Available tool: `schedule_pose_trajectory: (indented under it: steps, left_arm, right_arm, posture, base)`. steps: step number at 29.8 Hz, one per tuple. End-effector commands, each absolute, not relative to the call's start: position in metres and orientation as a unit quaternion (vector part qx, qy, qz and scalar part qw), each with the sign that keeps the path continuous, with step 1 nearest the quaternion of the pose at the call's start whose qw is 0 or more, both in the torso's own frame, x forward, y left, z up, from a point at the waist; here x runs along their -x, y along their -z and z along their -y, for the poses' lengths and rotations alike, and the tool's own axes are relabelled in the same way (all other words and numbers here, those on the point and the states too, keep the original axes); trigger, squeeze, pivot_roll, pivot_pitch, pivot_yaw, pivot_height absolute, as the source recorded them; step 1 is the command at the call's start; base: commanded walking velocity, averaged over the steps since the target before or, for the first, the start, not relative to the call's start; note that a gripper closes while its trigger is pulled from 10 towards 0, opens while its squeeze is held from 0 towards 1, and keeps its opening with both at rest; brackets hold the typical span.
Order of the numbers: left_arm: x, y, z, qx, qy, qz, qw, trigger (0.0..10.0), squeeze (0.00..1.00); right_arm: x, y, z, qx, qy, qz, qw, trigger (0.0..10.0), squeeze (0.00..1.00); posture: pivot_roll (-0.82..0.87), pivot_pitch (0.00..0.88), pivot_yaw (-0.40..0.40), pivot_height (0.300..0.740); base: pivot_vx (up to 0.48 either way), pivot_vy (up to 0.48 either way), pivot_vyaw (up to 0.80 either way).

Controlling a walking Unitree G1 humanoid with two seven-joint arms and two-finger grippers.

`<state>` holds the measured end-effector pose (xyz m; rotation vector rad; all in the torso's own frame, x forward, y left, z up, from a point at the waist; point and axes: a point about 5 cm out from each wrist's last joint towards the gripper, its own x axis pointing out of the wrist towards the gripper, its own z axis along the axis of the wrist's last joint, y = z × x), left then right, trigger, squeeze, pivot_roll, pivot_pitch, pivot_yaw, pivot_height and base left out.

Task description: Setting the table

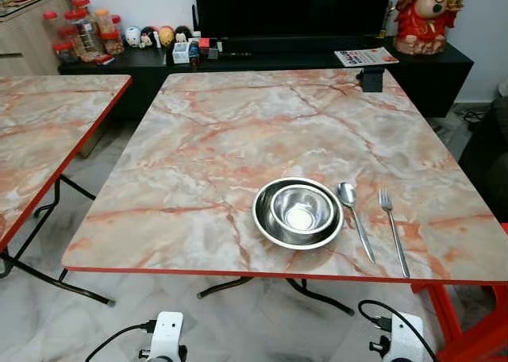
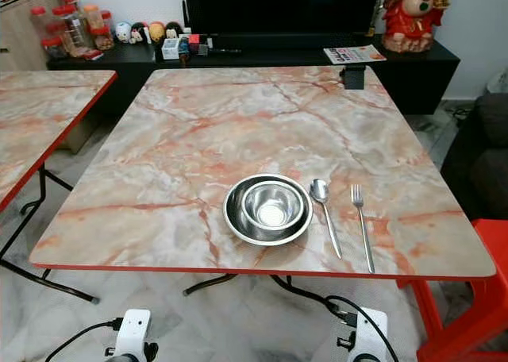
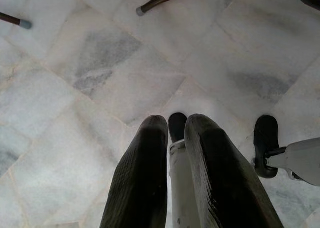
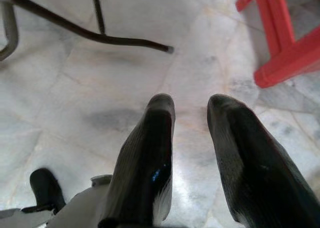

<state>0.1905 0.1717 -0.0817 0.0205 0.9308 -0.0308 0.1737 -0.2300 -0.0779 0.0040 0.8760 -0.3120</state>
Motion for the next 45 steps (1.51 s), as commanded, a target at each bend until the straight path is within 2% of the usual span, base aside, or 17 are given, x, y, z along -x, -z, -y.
schedule_pose_trajectory:
  steps: [1,3,8,22,45]
  left_arm:
    - [-0.190,0.082,-0.173,-0.012,0.014,-0.455,0.890,10.0,0.00]
    - [-0.190,0.082,-0.174,-0.020,0.014,-0.457,0.889,10.0,0.00]
    - [-0.187,0.083,-0.179,-0.034,0.019,-0.462,0.886,10.0,0.00]
    - [-0.186,0.083,-0.182,-0.037,0.014,-0.465,0.884,10.0,0.00]
    - [-0.193,0.080,-0.187,-0.037,0.005,-0.461,0.887,10.0,0.00]
  right_arm:
    - [-0.175,0.080,0.221,-0.001,0.120,-0.430,0.895,10.0,0.00]
    - [-0.175,0.083,0.209,0.005,0.078,-0.445,0.892,10.0,0.00]
    - [-0.174,0.086,0.197,0.024,0.044,-0.453,0.890,10.0,0.00]
    - [-0.168,0.090,0.191,0.015,0.045,-0.462,0.885,10.0,0.00]
    - [-0.172,0.088,0.193,-0.014,0.089,-0.456,0.885,10.0,0.00]
  posture:
    - [-0.11,0.000,0.017,0.740]
    - [-0.11,0.000,0.025,0.740]
    - [-0.11,0.000,0.034,0.740]
    - [-0.10,0.000,0.034,0.740]
    - [-0.10,0.000,0.059,0.740]
  base:
    - [0.000,0.000,0.00]
    - [0.000,0.000,0.00]
    - [0.000,0.000,0.00]
    - [0.000,0.000,0.00]
    - [0.000,0.472,0.00]
